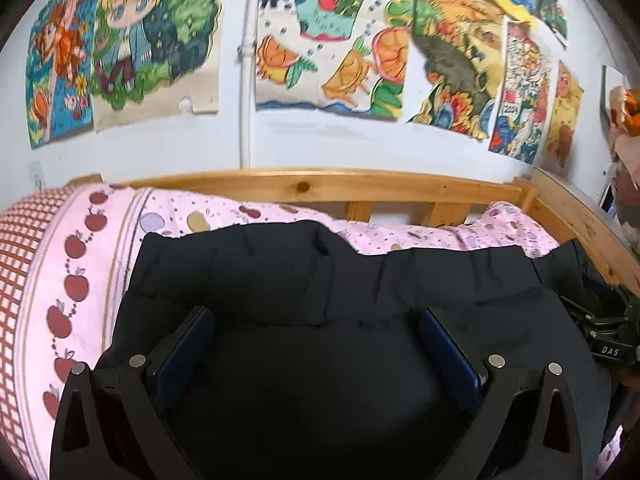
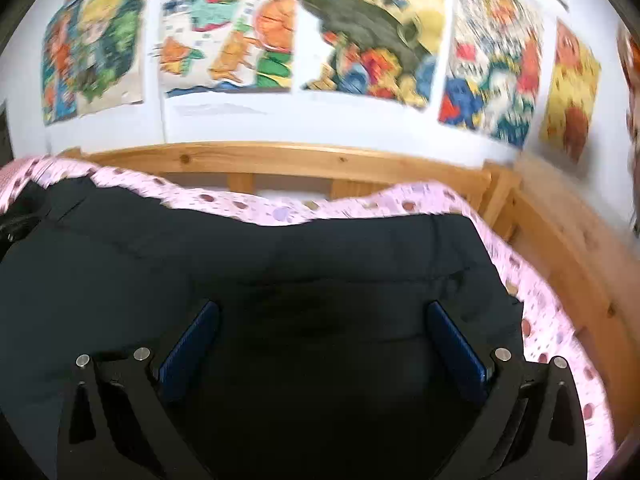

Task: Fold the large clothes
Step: 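Lay the folded jacket on the bed and open both grippers, then grasp the edge of the folded black jacket with both grippers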

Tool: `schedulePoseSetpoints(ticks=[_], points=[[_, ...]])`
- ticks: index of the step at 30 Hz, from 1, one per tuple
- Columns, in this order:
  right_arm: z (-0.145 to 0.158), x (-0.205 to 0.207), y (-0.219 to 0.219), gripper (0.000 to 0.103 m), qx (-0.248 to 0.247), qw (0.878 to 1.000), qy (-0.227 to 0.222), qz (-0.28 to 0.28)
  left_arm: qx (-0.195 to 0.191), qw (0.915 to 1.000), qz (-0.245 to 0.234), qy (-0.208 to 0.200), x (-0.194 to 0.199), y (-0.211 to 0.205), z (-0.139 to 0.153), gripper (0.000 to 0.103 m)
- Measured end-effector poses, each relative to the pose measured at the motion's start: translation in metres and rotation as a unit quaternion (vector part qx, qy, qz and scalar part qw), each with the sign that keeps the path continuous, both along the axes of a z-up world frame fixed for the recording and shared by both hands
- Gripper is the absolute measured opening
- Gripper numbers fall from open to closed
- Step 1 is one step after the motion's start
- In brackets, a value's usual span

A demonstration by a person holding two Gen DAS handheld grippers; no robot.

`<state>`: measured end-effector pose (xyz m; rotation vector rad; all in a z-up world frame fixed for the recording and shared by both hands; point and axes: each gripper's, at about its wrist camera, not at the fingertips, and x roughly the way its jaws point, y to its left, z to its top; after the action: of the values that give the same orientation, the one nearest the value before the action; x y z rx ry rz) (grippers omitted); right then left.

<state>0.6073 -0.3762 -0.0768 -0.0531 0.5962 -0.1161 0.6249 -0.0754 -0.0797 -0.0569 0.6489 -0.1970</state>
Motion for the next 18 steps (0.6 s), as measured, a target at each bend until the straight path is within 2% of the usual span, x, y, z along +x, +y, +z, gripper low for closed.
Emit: schedulePoseSetpoints(ticks=[11, 18], points=[[-0.047, 0.025, -0.025, 0.102, 0.088, 0.996, 0.012, 0.018, -0.003, 0.9996, 0.005, 0.026, 0.025, -0.011, -0.034, 0.103], [-0.059, 0.027, -0.017, 0.102, 0.065, 0.998, -0.004, 0.004, 0.015, 0.9994, 0.015, 0.029, 0.028, -0.019, -0.041, 0.103]])
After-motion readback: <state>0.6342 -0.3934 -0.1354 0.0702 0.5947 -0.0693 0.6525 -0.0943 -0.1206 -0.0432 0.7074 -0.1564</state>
